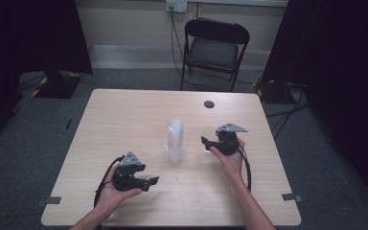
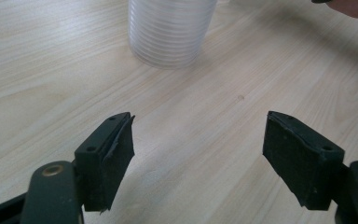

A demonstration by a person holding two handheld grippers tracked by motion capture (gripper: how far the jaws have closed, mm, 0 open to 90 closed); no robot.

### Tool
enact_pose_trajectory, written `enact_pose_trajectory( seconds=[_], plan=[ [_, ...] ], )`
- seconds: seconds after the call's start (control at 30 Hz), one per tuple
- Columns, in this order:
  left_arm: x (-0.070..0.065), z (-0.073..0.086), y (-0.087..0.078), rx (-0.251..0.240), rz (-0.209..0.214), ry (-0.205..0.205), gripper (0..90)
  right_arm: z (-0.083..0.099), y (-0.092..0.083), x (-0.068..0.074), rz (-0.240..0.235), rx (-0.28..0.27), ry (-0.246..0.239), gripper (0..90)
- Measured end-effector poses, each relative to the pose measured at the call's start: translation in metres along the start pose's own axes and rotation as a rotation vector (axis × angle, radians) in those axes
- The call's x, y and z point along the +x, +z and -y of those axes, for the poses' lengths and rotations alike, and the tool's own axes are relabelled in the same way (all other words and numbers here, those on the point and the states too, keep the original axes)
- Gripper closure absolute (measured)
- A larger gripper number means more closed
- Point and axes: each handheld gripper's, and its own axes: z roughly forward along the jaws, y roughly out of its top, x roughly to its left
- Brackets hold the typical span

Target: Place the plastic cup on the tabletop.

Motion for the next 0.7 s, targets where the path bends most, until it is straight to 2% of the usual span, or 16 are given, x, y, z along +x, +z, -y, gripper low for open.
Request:
enact_pose_trajectory(
  seconds=[0.3, 0.5, 0.7],
  plan=[
    [0.0010, -0.0001, -0.0011, -0.001, 0.001, -0.001, 24.6, 0.0045, 0.0038, 0.0000, -0.019, 0.021, 0.017, 24.6],
    [0.0028, -0.0004, -0.0021, -0.005, -0.004, -0.005, 24.6, 0.0070, 0.0037, -0.0007, -0.045, 0.039, 0.036, 18.0],
    [0.0035, -0.0004, -0.0020, -0.006, -0.010, -0.006, 24.6, 0.0094, 0.0007, -0.0031, -0.041, 0.041, 0.049, 16.7]
  ],
)
